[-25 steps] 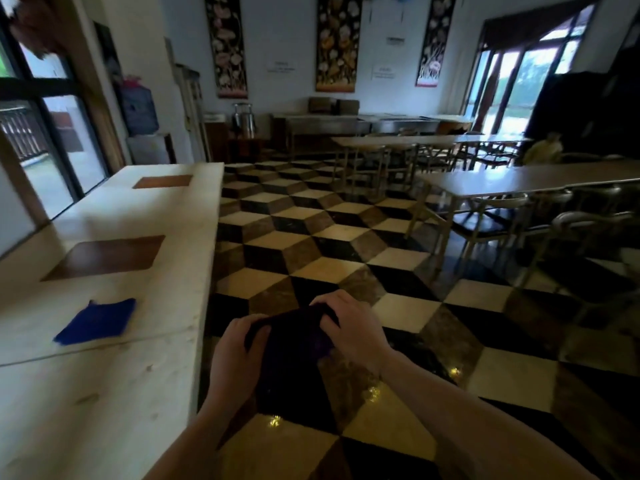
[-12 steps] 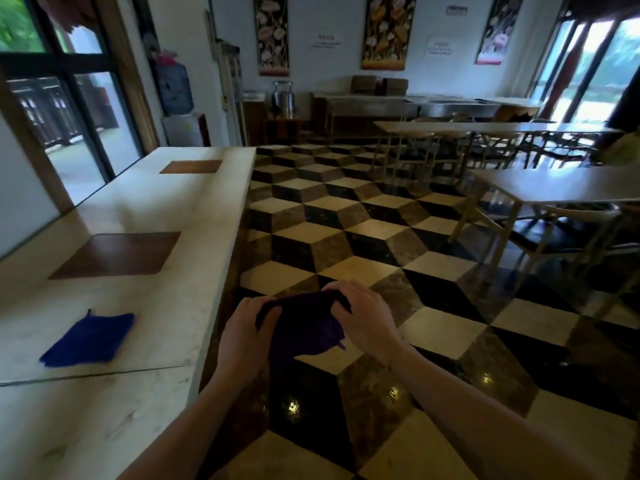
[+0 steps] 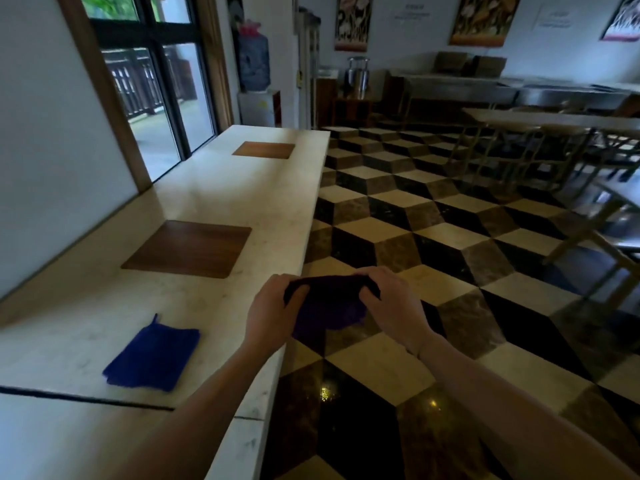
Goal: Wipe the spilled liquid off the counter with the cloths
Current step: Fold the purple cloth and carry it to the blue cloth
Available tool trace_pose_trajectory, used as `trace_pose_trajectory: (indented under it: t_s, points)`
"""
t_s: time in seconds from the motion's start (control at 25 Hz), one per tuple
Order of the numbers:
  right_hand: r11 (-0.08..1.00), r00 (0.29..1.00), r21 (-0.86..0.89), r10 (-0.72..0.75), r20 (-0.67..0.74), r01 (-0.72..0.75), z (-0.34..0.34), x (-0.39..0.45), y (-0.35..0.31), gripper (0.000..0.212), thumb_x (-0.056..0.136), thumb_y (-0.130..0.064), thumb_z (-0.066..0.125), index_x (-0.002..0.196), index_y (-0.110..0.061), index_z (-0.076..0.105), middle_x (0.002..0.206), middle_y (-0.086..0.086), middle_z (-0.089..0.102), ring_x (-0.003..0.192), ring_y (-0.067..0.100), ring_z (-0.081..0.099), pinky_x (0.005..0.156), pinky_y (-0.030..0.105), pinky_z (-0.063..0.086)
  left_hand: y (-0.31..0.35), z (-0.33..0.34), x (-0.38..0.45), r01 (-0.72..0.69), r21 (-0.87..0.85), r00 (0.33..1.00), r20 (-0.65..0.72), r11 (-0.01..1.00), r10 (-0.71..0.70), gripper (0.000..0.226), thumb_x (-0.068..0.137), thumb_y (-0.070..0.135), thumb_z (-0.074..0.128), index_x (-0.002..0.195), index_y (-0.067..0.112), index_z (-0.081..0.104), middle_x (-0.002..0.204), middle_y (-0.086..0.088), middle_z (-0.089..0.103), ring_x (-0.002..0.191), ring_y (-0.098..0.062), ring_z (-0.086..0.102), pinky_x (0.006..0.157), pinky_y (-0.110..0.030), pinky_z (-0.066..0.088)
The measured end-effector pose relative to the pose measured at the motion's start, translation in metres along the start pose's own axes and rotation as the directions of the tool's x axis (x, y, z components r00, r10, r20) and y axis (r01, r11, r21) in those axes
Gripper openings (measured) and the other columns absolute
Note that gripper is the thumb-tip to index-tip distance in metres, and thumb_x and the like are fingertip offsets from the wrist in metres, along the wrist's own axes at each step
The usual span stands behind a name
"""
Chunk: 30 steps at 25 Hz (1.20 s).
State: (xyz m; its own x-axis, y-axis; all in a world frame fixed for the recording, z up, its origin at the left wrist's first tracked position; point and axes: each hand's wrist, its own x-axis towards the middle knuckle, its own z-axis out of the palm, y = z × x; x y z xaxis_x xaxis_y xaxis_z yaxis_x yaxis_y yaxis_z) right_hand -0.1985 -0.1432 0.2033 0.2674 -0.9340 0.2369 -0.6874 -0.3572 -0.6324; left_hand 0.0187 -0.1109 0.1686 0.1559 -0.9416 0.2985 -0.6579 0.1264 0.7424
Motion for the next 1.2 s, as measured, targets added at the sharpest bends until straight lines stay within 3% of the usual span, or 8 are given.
trace_pose_trajectory:
  t_s: [0.16,0.36,0.48,0.56,0.68,0.84,1.0,1.2]
  points:
    - [0.998,0.998,-0.010,-0.063,0.028,0.063,0.029,0.069,-0.009,0.026,0.097,-0.025,0.050,0.121,-0.031,0.059,0.116,-0.011,0.058,0.101,0.007,0.055,0.081,0.033,0.054,-0.035,-0.015,0.055,0.046,-0.003,0.998,-0.031,0.999,-0.046,0.020,0.097,0.040,0.049,0.107,0.028,0.061,0.100,0.008,0.059,0.092,-0.011,0.057,0.080,-0.036,0.051]
    - [0.980,0.978,-0.004,-0.196,0.064,0.197,0.078,0.151,-0.017,0.028,0.093,-0.029,0.050,0.117,-0.025,0.063,0.115,-0.007,0.060,0.100,0.009,0.055,0.086,0.031,0.049,-0.076,-0.034,0.095,0.117,0.012,0.984,-0.136,0.993,-0.115,0.014,0.097,0.038,0.049,0.101,0.029,0.059,0.094,0.012,0.054,0.087,-0.001,0.052,0.075,-0.027,0.045]
    - [0.966,0.953,0.092,-0.253,0.168,0.241,0.117,0.199,-0.031,0.024,0.097,-0.021,0.050,0.118,-0.020,0.062,0.114,-0.004,0.056,0.096,0.007,0.051,0.080,0.013,0.043,-0.097,-0.050,0.104,0.219,0.017,0.942,-0.263,0.976,-0.207,0.008,0.096,0.038,0.052,0.099,0.033,0.056,0.095,0.011,0.056,0.086,-0.004,0.054,0.075,-0.025,0.047]
    - [0.931,0.903,0.137,-0.363,0.230,0.339,0.147,0.230,-0.041,0.022,0.097,-0.018,0.050,0.116,-0.019,0.062,0.112,-0.005,0.054,0.092,0.006,0.049,0.076,0.009,0.037,-0.112,-0.060,0.109,0.320,0.037,0.890,-0.356,0.947,-0.286,0.010,0.096,0.038,0.052,0.101,0.032,0.057,0.095,0.010,0.057,0.086,-0.004,0.055,0.076,-0.025,0.048]
    - [0.842,0.802,0.262,-0.533,0.271,0.472,0.189,0.273,-0.058,0.019,0.094,-0.013,0.054,0.109,-0.019,0.064,0.108,-0.002,0.058,0.086,0.010,0.052,0.073,0.019,0.042,-0.125,-0.068,0.114,0.478,0.059,0.755,-0.538,0.877,-0.375,0.015,0.097,0.036,0.052,0.103,0.025,0.059,0.095,0.009,0.057,0.087,-0.007,0.055,0.079,-0.026,0.047]
    - [0.727,0.618,0.450,-0.683,0.391,0.519,0.224,0.305,-0.087,0.019,0.090,-0.013,0.056,0.107,-0.016,0.063,0.101,-0.002,0.057,0.088,0.015,0.056,0.068,0.017,0.041,-0.120,-0.069,0.102,0.660,0.041,0.523,-0.741,0.750,-0.420,0.019,0.095,0.035,0.055,0.105,0.020,0.061,0.097,0.008,0.057,0.088,-0.007,0.052,0.076,-0.017,0.040]
    - [0.592,0.428,0.592,-0.805,0.410,0.547,0.241,0.295,-0.114,0.018,0.088,-0.013,0.055,0.104,-0.014,0.063,0.096,-0.002,0.057,0.082,0.011,0.053,0.065,0.014,0.038,-0.102,-0.064,0.070,0.753,-0.043,0.321,-0.847,0.656,-0.423,0.020,0.094,0.035,0.057,0.101,0.017,0.062,0.093,0.010,0.053,0.088,-0.009,0.049,0.072,-0.018,0.035]
    - [0.445,0.219,0.697,-0.893,0.393,0.563,0.250,0.251,-0.132,0.017,0.087,-0.011,0.057,0.102,-0.011,0.064,0.094,0.002,0.060,0.082,0.020,0.056,0.065,0.030,0.044,-0.075,-0.050,0.014,0.824,-0.116,0.134,-0.911,0.555,-0.389,0.018,0.093,0.032,0.060,0.100,0.015,0.064,0.094,0.000,0.061,0.089,-0.015,0.053,0.075,-0.025,0.038]
